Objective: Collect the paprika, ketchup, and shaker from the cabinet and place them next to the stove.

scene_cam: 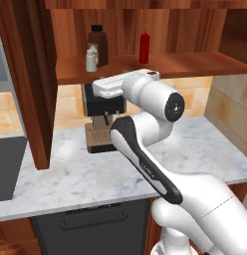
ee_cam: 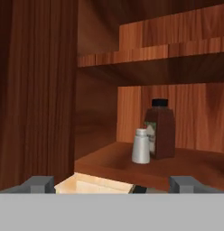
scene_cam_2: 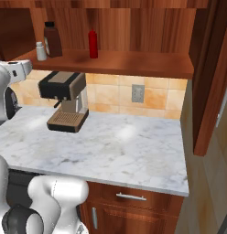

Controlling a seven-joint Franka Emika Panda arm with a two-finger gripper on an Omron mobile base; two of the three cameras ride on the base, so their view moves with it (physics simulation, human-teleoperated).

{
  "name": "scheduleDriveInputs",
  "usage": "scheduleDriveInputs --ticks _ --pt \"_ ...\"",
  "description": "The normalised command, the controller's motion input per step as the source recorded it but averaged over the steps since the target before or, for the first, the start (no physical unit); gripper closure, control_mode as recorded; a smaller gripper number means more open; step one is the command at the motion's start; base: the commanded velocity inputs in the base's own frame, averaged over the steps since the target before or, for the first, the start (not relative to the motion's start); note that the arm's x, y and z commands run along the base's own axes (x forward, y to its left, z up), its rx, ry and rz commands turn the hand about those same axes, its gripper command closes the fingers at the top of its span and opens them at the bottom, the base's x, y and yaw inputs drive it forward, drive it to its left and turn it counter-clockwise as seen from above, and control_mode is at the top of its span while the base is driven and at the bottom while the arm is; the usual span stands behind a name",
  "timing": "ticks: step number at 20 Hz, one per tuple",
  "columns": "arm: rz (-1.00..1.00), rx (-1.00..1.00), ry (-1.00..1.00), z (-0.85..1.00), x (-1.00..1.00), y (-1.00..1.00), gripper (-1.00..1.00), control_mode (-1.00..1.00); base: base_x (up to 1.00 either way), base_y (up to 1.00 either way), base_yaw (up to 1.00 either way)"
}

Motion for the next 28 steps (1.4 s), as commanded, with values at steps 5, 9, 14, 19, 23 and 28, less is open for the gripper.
scheduleDriveInputs --ticks 5,9,14,19,23,28 --pt "0.01 -0.01 -0.07 0.37 -0.07 0.0 -1.0 -1.0 0.0 0.0 0.0" --pt "-0.08 -0.01 0.0 0.11 -0.17 0.0 -1.0 -1.0 0.0 0.0 0.0" --pt "-0.08 0.0 0.1 0.16 -0.04 0.0 -1.0 -1.0 0.0 0.0 0.0" --pt "-0.03 0.01 0.2 0.17 0.0 0.0 -1.0 -1.0 0.0 0.0 0.0" --pt "0.0 0.0 0.07 -0.03 0.0 -0.09 -1.0 -1.0 0.0 0.0 0.0" --pt "0.0 0.0 0.0 -0.07 0.01 -0.07 -1.0 -1.0 0.0 0.0 0.0"
